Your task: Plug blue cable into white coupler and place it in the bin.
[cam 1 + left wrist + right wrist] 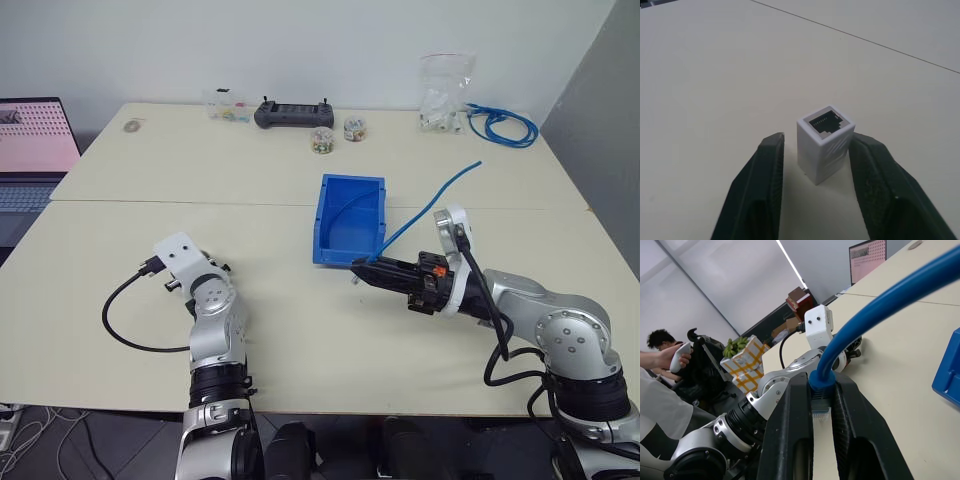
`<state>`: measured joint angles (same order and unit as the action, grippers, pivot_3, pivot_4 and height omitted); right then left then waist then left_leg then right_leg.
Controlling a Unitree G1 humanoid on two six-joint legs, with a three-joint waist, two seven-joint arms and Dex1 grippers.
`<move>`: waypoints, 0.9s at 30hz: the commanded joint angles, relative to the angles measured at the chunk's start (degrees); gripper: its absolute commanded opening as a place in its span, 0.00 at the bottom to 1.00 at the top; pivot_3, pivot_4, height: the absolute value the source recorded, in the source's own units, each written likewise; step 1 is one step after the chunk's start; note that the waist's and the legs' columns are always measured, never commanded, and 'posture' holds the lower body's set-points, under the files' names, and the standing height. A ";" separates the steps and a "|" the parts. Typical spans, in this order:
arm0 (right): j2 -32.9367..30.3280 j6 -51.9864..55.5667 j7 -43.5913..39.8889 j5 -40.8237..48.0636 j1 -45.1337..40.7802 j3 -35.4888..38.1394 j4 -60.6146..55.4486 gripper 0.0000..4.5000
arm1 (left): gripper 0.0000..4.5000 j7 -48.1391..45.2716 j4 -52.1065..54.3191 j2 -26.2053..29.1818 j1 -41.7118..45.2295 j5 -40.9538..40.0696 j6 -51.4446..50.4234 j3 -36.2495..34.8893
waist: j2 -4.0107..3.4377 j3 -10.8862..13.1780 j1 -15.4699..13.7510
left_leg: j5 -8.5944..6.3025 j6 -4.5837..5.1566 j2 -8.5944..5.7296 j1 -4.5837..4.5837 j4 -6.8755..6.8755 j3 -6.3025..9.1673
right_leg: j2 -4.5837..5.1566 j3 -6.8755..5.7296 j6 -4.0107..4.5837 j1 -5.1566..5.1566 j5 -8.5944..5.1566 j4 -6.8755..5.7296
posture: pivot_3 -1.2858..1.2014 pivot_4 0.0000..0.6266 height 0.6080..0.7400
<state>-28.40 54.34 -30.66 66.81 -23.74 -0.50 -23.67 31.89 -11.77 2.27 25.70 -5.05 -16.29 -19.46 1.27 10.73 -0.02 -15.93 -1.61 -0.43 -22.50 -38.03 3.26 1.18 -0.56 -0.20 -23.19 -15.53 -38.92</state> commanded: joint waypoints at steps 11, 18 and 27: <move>-0.51 -0.65 0.01 -0.11 0.52 1.99 -2.36 0.04 | 0.22 -23.69 16.82 7.40 -11.69 -7.09 -9.34 5.51 | -0.01 0.00 0.36 | 0.01 -0.01 0.03 0.06 0.05 -0.05 | -0.01 0.05 0.01 0.00 -0.01 -0.04 | 0.52 0.24 1.00; -2.20 -1.96 -0.94 -4.22 4.88 0.37 -6.73 0.04 | 0.22 -56.93 29.35 26.77 -21.80 -14.39 -16.75 18.29 | -0.02 -0.01 0.10 | 0.01 -0.03 0.01 0.06 0.04 0.02 | -0.02 0.01 0.02 0.00 -0.02 -0.03 | 0.52 0.24 1.00; -5.32 -6.38 -4.19 -13.83 9.98 -2.89 -10.32 0.04 | 0.22 -87.23 28.29 37.61 -13.47 -15.86 -9.91 31.98 | -0.06 -0.02 0.14 | 0.00 0.00 0.02 0.04 0.05 -0.02 | -0.03 0.03 0.02 0.00 -0.04 0.05 | 0.52 0.24 1.00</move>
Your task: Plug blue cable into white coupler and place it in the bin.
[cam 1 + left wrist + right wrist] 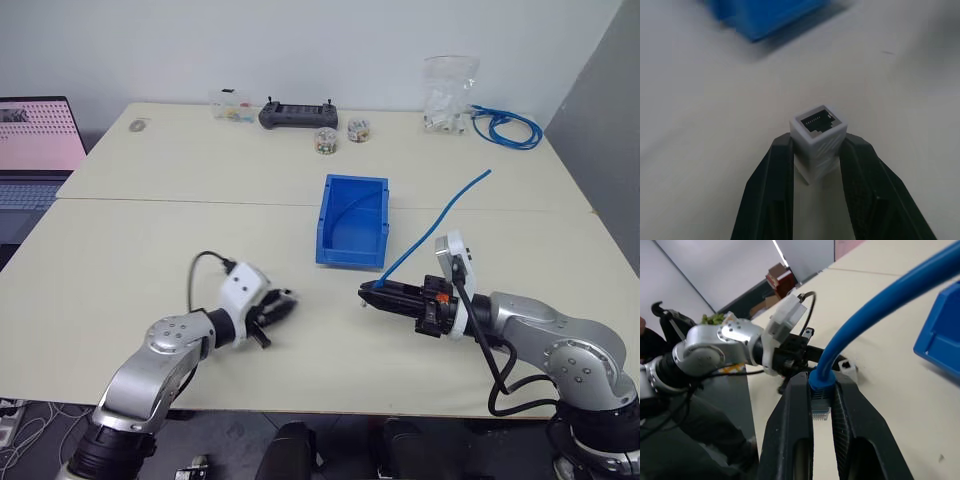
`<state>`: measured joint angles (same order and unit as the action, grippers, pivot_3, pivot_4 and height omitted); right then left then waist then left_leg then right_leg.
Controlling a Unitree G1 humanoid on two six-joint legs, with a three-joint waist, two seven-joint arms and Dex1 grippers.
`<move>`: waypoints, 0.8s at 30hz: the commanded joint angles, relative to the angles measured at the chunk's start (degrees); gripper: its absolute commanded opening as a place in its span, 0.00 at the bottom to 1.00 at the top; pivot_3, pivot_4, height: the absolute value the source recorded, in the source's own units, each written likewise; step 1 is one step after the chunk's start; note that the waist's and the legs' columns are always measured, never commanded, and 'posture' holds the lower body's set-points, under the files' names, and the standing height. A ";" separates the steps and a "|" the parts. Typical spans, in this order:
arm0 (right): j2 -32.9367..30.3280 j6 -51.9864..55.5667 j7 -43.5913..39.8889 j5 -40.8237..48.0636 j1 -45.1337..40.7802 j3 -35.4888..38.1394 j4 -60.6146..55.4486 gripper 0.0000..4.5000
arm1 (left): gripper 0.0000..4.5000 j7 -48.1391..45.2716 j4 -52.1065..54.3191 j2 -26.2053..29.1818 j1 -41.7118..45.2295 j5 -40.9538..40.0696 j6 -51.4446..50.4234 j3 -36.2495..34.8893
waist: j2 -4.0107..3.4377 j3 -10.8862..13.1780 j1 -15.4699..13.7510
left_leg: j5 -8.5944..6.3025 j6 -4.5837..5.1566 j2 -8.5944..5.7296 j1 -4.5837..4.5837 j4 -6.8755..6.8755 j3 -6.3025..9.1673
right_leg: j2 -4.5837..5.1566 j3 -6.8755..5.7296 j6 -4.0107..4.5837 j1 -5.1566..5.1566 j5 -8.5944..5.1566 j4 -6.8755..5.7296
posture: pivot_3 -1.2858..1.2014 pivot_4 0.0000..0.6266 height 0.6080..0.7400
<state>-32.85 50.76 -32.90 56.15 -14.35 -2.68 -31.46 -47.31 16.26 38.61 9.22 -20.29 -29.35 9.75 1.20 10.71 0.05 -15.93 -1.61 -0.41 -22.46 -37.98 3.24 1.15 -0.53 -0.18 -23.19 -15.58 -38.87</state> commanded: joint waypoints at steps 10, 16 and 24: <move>-2.84 -12.19 -6.28 -16.47 3.80 -5.93 -4.17 0.04 | 0.22 -22.98 -13.34 0.75 12.62 8.83 16.34 13.82 | -0.01 0.00 0.50 | 0.00 0.01 0.04 0.05 0.00 0.01 | -0.07 -0.01 -0.22 -0.01 -0.15 -0.06 | 0.52 0.24 1.00; -1.91 -18.26 -8.88 -23.58 3.78 -10.04 -2.00 0.04 | 0.22 -25.05 -15.58 -0.78 13.03 10.29 19.38 14.18 | -0.01 -0.01 0.35 | 0.00 0.02 0.01 0.05 -0.02 -0.01 | -0.04 0.03 -0.22 0.01 -0.15 -0.06 | 0.52 0.24 1.00; 3.09 -25.58 -12.30 -30.91 2.05 -16.29 4.69 0.04 | 0.22 -26.36 -15.57 -1.28 13.01 10.97 19.10 14.13 | -0.01 -0.01 0.40 | 0.00 0.02 0.01 0.06 -0.05 0.00 | -0.04 0.02 -0.21 0.03 -0.14 -0.07 | 0.52 0.24 1.00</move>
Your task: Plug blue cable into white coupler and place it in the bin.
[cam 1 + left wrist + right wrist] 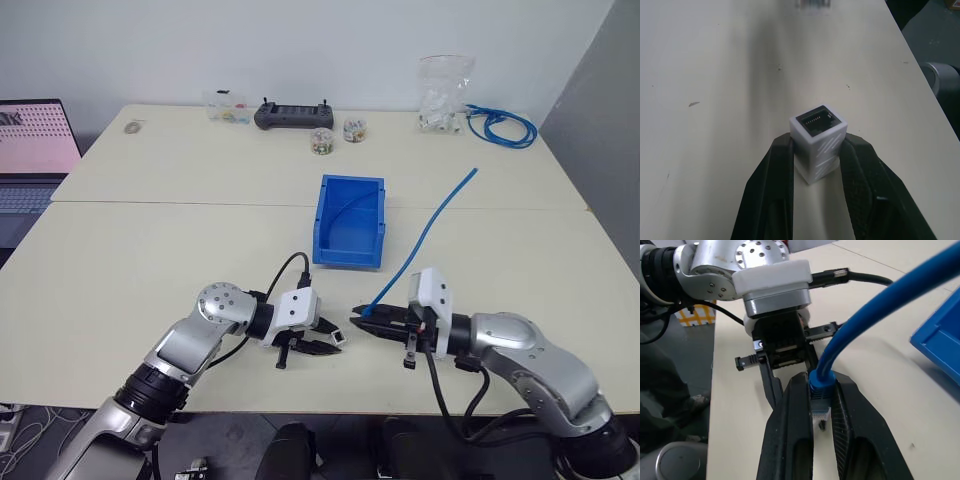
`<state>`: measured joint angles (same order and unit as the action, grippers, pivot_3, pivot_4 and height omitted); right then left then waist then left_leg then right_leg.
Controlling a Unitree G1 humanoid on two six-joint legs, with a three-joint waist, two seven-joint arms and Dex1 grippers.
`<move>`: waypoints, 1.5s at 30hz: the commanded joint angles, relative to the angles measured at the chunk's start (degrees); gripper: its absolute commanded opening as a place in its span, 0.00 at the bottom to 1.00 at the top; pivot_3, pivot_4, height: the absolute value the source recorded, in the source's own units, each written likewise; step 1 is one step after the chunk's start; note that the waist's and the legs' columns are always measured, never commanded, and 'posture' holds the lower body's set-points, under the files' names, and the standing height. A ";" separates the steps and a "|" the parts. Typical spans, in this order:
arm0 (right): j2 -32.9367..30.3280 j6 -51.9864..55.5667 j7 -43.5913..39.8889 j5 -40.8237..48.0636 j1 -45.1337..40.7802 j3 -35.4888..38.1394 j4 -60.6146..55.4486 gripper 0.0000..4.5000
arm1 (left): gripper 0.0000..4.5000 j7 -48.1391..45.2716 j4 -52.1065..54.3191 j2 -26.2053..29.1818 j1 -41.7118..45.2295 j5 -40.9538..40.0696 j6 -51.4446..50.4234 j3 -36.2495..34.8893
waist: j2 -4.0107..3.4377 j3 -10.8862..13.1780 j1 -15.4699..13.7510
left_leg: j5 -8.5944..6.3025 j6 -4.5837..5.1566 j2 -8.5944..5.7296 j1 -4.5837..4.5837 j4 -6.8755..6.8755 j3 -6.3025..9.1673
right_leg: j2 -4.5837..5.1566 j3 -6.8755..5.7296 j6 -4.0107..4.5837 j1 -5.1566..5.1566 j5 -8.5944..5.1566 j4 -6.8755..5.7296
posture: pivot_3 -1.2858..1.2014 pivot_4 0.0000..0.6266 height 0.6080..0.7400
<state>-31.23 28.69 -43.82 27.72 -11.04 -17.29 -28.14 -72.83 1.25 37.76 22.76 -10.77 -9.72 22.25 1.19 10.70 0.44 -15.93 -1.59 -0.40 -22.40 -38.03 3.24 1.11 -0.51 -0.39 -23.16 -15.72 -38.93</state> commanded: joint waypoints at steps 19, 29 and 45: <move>7.64 -3.89 -3.26 -3.74 -0.35 -3.07 7.88 0.04 | 0.22 -2.08 0.15 0.32 -1.04 1.00 -2.01 0.77 | -0.01 -0.01 0.02 | 0.00 0.00 0.00 0.03 -0.01 0.00 | 0.00 0.01 0.24 0.00 0.14 -0.05 | 0.52 0.24 1.00; 7.79 -6.05 -5.48 -4.66 1.18 -3.35 11.15 0.04 | 0.22 -2.47 -1.07 0.49 -1.43 0.71 -1.64 -0.29 | -0.02 -0.02 0.05 | 0.00 0.00 0.01 0.05 -0.01 0.00 | -0.01 0.00 0.25 0.00 0.14 -0.08 | 0.52 0.24 1.00; 9.83 -8.08 -8.89 -6.22 -2.11 -4.57 17.12 0.04 | 0.22 -5.05 -0.44 1.57 -2.68 -0.69 -1.82 -1.23 | -0.01 -0.07 1.18 | 0.00 0.00 0.04 0.25 0.00 -0.02 | -0.02 0.03 0.25 0.08 0.14 -0.16 | 0.52 0.24 1.00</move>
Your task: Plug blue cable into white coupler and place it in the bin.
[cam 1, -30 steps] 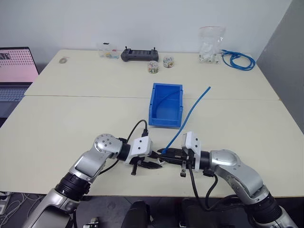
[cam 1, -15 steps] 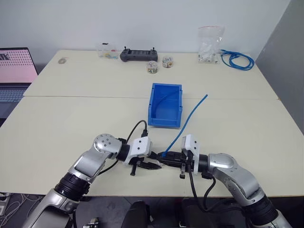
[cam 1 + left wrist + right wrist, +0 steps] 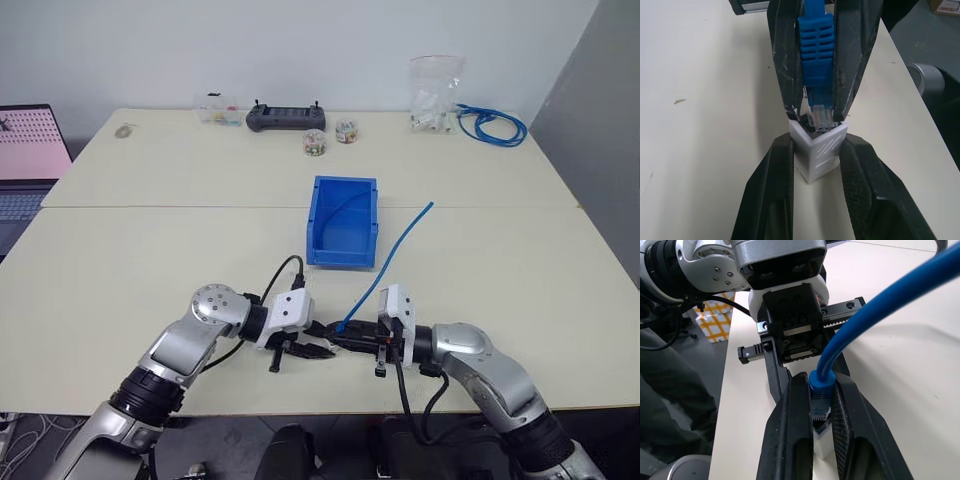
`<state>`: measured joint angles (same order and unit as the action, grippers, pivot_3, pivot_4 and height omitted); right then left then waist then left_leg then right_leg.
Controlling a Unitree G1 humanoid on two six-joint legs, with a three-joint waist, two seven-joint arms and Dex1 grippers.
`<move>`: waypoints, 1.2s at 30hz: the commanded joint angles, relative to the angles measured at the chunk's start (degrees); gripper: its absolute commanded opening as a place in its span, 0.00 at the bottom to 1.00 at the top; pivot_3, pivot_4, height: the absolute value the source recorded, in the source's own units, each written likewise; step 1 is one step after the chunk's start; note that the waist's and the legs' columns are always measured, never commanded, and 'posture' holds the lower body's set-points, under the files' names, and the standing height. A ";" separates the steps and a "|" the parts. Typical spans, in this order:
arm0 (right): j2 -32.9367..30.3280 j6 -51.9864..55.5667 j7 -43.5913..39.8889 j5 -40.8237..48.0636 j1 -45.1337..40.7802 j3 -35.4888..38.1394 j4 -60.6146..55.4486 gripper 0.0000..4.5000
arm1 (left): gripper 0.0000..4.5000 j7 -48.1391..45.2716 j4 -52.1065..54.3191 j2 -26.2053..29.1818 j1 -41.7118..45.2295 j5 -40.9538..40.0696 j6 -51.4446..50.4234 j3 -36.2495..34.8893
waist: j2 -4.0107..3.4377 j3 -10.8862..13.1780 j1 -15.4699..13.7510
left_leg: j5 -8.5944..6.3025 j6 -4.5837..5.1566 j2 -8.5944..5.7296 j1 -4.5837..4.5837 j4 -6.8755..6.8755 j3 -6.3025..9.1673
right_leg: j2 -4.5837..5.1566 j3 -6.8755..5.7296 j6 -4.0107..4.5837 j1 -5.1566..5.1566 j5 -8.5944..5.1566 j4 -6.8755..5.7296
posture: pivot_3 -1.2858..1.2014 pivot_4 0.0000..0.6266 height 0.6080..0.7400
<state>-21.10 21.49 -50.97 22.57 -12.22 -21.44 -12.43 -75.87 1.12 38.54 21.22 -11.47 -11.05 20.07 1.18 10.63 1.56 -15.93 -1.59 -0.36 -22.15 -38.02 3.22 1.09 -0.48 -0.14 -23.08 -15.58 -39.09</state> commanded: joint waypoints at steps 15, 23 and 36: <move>-1.11 -11.40 -12.64 -7.04 -8.06 -4.79 13.96 0.04 | 0.22 -3.44 -1.33 0.63 -1.05 0.12 0.69 0.56 | -0.01 -0.05 0.27 | -0.01 0.01 0.03 0.54 0.05 -0.05 | -0.03 -0.01 -0.01 0.51 -0.01 0.06 | 0.52 0.24 1.00; -1.29 -15.00 -17.51 -8.34 -9.55 -5.75 17.71 0.04 | 0.22 -3.56 -1.68 0.56 -1.14 0.05 1.09 0.21 | -0.01 -0.05 0.28 | -0.02 0.01 0.04 0.88 0.12 -0.05 | -0.03 0.02 0.06 0.83 -0.07 0.08 | 0.52 0.24 1.00; -0.79 -19.38 -22.06 -9.63 -11.89 -7.38 20.98 0.04 | 0.22 -4.33 -1.37 0.92 -1.87 0.09 2.72 0.34 | -0.01 -0.05 0.27 | -0.02 0.01 0.03 0.96 0.14 -0.06 | -0.02 0.05 0.06 0.90 -0.07 0.09 | 0.52 0.24 1.00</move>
<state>-21.25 2.34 -70.66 16.43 -24.22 -26.25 5.85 -78.37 -0.26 38.64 20.35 -11.56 -9.12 19.76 1.17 10.58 1.82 -15.95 -1.58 -0.33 -21.20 -37.88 3.16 1.06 -0.42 -0.08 -22.18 -15.64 -39.01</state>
